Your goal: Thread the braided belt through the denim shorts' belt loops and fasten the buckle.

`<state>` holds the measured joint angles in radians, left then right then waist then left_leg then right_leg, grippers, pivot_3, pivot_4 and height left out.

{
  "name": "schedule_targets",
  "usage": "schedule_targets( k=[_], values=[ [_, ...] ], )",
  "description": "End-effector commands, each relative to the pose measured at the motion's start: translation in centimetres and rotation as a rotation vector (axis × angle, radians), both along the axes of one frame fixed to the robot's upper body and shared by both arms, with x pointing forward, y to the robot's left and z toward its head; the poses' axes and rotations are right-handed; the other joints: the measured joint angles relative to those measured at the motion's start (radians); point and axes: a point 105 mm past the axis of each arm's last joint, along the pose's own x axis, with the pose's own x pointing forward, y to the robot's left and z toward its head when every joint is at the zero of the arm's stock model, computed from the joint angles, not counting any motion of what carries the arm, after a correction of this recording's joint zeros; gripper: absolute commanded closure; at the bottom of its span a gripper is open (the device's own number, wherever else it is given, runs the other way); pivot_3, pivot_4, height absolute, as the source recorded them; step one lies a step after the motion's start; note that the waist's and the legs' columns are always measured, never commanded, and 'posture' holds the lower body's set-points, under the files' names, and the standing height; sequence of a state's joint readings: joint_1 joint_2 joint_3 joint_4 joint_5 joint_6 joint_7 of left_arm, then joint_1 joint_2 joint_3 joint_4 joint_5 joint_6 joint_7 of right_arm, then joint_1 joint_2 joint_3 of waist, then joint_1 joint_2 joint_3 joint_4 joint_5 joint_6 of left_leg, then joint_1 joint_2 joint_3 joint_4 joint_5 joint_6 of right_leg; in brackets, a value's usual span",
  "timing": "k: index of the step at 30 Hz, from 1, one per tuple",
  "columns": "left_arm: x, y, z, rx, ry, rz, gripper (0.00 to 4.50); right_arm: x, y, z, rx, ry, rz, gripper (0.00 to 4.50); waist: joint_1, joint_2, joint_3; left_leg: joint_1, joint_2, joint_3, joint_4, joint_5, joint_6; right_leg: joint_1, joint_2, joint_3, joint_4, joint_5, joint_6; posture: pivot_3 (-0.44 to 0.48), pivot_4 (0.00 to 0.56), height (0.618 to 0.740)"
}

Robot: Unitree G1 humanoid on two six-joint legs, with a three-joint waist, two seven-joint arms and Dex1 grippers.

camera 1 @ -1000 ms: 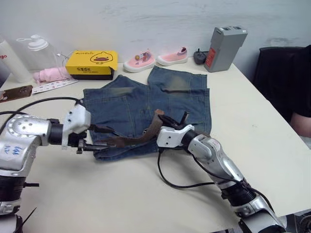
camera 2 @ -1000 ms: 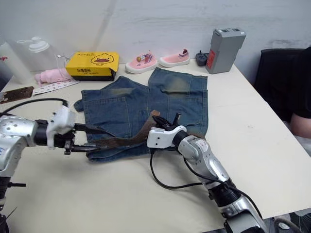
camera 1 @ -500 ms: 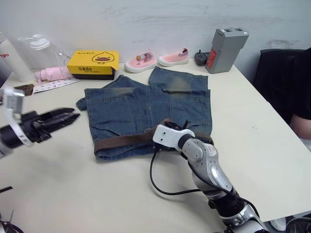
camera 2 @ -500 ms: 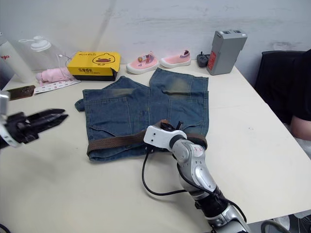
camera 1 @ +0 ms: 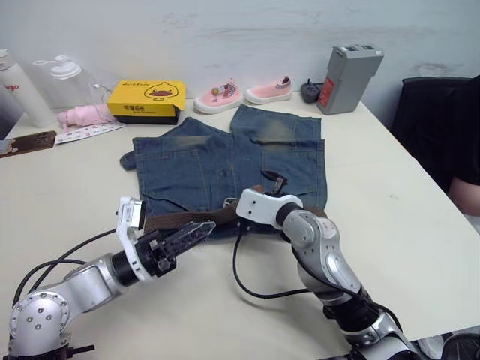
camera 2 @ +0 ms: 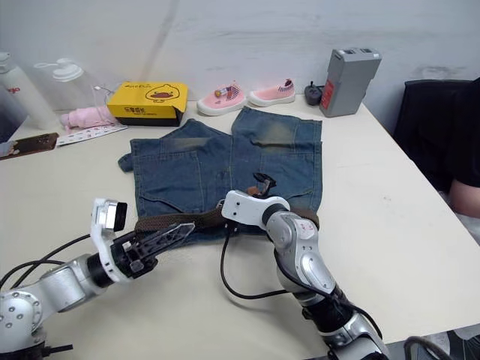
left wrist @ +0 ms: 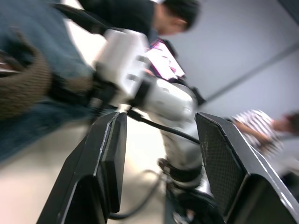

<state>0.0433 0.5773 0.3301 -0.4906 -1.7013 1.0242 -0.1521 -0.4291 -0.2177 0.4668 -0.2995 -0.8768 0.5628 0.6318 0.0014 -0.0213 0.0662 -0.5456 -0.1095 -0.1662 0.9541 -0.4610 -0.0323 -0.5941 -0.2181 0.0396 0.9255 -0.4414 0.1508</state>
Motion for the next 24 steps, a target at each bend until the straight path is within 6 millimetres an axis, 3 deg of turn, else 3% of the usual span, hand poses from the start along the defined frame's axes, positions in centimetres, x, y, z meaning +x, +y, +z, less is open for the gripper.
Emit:
schedule_targets(
  k=[1,3,7,10,15,20,24],
  values=[
    [-0.5,-0.7,-0.5,-0.007,0.066,-0.041,1.87,0.1,0.0,1.8,0.033,-0.052,0.011,0.03,0.001,0.001,0.0,0.0,0.0,0.0,0.002,-0.002,0.0,0.0,0.001,-0.001,0.001,0.0,0.0,0.0,0.15,0.618],
    [-1.0,-1.2,-1.4,-0.012,0.123,-0.063,1.87,0.2,-0.1,2.1,0.045,-0.054,0.006,0.03,0.001,0.004,-0.002,0.001,-0.001,0.001,0.006,-0.006,0.001,-0.001,0.002,-0.003,0.006,0.0,-0.001,0.0,0.15,0.618],
    [2.0,-1.1,-5.1,-0.075,0.329,0.113,1.87,0.1,0.0,2.7,0.101,-0.033,0.002,0.03,0.004,0.008,-0.007,0.001,-0.002,0.007,0.009,-0.011,0.005,-0.003,0.001,-0.003,0.01,-0.002,-0.004,0.0,0.15,0.618],
    [3.6,-0.9,-5.8,-0.123,0.376,0.169,1.87,0.0,0.0,2.9,0.117,-0.02,0.002,0.03,0.018,0.003,-0.009,0.0,-0.001,0.008,0.009,-0.011,0.006,-0.005,0.001,-0.003,0.01,-0.002,-0.004,0.0,0.15,0.618],
    [5.0,-1.4,-5.6,-0.184,0.373,0.188,1.87,-0.4,0.0,2.9,0.12,0.0,0.004,0.03,0.027,0.005,-0.011,0.0,-0.001,0.01,0.01,-0.011,0.005,-0.006,0.001,-0.003,0.009,-0.002,-0.004,0.0,0.15,0.618],
    [5.0,-1.8,-5.0,-0.213,0.358,0.18,1.87,-0.6,0.1,2.8,0.111,0.005,0.01,0.03,0.027,0.005,-0.013,0.0,-0.001,0.01,0.01,-0.011,0.005,-0.006,0.001,-0.003,0.008,-0.002,-0.004,0.0,0.15,0.618],
    [4.6,-1.6,-5.1,-0.2,0.358,0.185,1.87,-0.8,0.3,1.8,0.027,0.002,0.114,0.03,0.029,0.005,-0.013,0.0,-0.001,0.01,0.01,-0.011,0.005,-0.005,0.001,-0.003,0.007,-0.002,-0.004,0.0,0.15,0.618]
  ],
)
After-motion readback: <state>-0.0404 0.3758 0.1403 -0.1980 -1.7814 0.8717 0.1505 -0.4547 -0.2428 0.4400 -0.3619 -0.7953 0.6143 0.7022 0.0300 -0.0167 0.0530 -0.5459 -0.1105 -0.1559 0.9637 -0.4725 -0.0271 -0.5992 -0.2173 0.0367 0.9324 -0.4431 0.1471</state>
